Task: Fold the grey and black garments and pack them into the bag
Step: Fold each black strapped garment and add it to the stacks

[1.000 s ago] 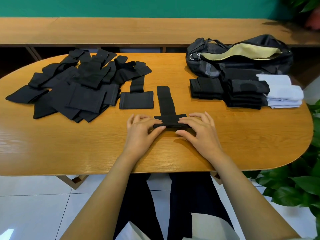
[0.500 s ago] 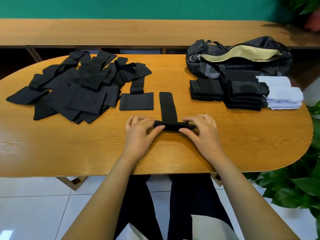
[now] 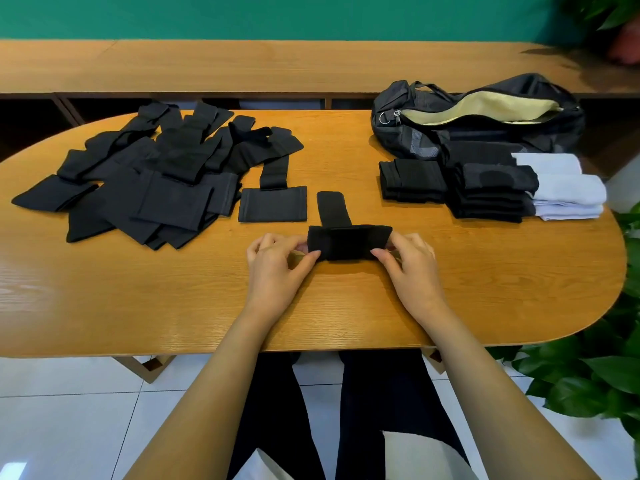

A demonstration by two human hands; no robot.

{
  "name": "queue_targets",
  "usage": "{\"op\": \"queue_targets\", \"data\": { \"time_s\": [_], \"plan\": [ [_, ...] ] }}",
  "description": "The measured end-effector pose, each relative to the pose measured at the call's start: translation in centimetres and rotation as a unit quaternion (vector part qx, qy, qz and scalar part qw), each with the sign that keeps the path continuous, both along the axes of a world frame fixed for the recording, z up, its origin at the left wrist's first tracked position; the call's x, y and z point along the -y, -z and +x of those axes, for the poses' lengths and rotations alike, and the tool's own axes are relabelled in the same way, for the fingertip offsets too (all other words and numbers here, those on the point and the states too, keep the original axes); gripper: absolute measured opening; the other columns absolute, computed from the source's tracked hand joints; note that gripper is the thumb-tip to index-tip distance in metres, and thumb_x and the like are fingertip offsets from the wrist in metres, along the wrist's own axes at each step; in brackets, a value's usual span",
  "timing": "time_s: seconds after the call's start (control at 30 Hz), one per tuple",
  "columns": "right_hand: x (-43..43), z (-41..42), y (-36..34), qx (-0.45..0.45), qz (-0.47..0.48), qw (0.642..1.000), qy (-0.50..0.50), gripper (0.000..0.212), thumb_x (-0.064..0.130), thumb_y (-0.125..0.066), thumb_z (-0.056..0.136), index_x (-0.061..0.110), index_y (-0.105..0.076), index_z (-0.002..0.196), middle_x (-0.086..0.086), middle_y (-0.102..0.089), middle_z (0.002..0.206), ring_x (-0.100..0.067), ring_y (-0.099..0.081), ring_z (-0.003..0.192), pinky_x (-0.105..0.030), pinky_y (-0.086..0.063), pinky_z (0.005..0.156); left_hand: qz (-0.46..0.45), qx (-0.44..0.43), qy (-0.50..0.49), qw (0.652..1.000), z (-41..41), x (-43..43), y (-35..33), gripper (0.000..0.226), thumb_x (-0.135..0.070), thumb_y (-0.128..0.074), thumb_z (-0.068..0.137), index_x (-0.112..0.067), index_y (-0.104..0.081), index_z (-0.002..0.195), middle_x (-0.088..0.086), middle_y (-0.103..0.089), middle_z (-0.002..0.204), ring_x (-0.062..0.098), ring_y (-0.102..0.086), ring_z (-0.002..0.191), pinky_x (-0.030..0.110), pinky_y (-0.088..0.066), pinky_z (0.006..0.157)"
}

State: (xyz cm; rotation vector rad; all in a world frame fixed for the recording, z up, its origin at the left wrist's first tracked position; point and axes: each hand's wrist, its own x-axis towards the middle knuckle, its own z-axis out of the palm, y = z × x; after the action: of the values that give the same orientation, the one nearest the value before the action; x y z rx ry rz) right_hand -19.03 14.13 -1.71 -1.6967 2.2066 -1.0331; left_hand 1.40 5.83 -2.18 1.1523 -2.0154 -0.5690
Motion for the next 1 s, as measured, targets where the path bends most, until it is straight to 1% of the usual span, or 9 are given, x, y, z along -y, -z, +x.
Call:
{"op": "queue_targets", "data": {
  "time_s": [0.1,0.23,0.43,0.5,0.6,0.77,0.83,0.9,1.0],
  "plan": [
    [0.04,-0.02,0.01,0.013,0.004,1.000,0.011,0.024,0.032,-0.059,0.093,0.019,-0.060,0.114,0.005,-0.054,0.101,-0.021,-0.048,0.110,-0.029,-0.035,0.089,0.009,-0.025,0.008,1.000,-0.04,-0.14,-0.19,0.036,-0.032,-0.070,0.086,-0.034,-0.057,0.119,-0.018,-0.060,0.084,0.000,-0.050,0.094,0.033,-0.023,0.105],
    [0.08,-0.09,0.23,0.019,-0.002,1.000,0.011,0.029,0.033,-0.060,0.093,0.022,-0.058,0.120,0.006,-0.056,0.099,-0.021,-0.049,0.110,-0.027,-0.032,0.090,0.019,-0.042,0.000,0.999,-0.05,-0.27,-0.36,0.051,-0.030,-0.072,0.084,-0.040,-0.044,0.125,-0.014,-0.065,0.082,0.001,-0.056,0.098,0.027,-0.018,0.103],
    [0.08,-0.15,0.46,0.016,0.004,1.000,0.003,0.046,0.043,-0.054,0.090,0.023,-0.055,0.132,0.006,-0.060,0.098,-0.020,-0.050,0.110,-0.034,-0.034,0.100,0.034,-0.025,-0.010,0.999,-0.20,-0.34,-0.35,0.057,-0.027,-0.074,0.082,-0.030,-0.047,0.132,-0.014,-0.063,0.075,0.003,-0.058,0.095,0.030,-0.020,0.104],
    [0.01,-0.05,0.39,0.014,-0.006,1.000,0.001,0.043,0.037,-0.059,0.091,0.021,-0.056,0.131,0.007,-0.059,0.094,-0.017,-0.051,0.105,-0.038,-0.035,0.103,0.036,-0.018,-0.015,0.999,-0.24,-0.41,-0.42,0.057,-0.027,-0.074,0.082,-0.030,-0.047,0.132,-0.014,-0.062,0.075,0.004,-0.057,0.095,0.029,-0.019,0.103],
    [-0.02,0.04,0.31,0.010,-0.023,1.000,0.000,0.041,0.031,-0.064,0.090,0.021,-0.058,0.129,0.010,-0.057,0.090,-0.011,-0.050,0.098,-0.036,-0.035,0.102,0.040,-0.010,-0.020,0.999,-0.23,-0.43,-0.41,0.057,-0.028,-0.073,0.082,-0.030,-0.046,0.133,-0.013,-0.062,0.075,0.003,-0.055,0.096,0.027,-0.016,0.101],
    [0.21,-0.11,0.63,-0.002,-0.033,0.999,-0.002,0.035,0.028,-0.067,0.089,0.024,-0.060,0.123,0.012,-0.057,0.086,-0.008,-0.046,0.095,-0.036,-0.038,0.096,0.035,0.020,-0.016,0.999,-0.18,-0.24,-0.16,0.053,-0.030,-0.073,0.082,-0.034,-0.049,0.129,-0.012,-0.060,0.077,0.001,-0.052,0.092,0.031,-0.022,0.102],
    [0.22,-0.16,0.68,-0.027,-0.042,0.999,0.001,0.032,0.026,-0.068,0.088,0.023,-0.060,0.120,0.010,-0.054,0.091,-0.008,-0.044,0.095,-0.036,-0.040,0.092,0.030,0.026,-0.013,0.999,-0.12,-0.20,-0.12,0.047,-0.031,-0.072,0.083,-0.034,-0.052,0.125,-0.012,-0.058,0.079,0.002,-0.051,0.091,0.032,-0.024,0.102],
    [0.21,-0.17,0.59,-0.041,-0.041,0.998,0.001,0.033,0.029,-0.065,0.091,0.023,-0.060,0.122,0.007,-0.055,0.105,-0.010,-0.043,0.105,-0.033,-0.037,0.093,0.015,0.029,-0.006,0.999,-0.06,-0.22,-0.15,0.039,-0.034,-0.071,0.083,-0.034,-0.057,0.120,-0.013,-0.058,0.085,0.004,-0.049,0.093,0.036,-0.028,0.100],
    [0.26,-0.03,0.45,-0.072,-0.018,0.997,-0.023,0.035,0.037,-0.054,0.097,0.028,-0.056,0.131,0.010,-0.053,0.133,-0.008,-0.035,0.130,-0.030,-0.022,0.105,-0.004,0.055,0.024,0.998,-0.02,-0.21,-0.34,0.041,-0.050,-0.068,0.080,-0.035,-0.061,0.118,-0.017,-0.056,0.113,0.005,-0.042,0.111,0.036,-0.026,0.101]
  ]
}}
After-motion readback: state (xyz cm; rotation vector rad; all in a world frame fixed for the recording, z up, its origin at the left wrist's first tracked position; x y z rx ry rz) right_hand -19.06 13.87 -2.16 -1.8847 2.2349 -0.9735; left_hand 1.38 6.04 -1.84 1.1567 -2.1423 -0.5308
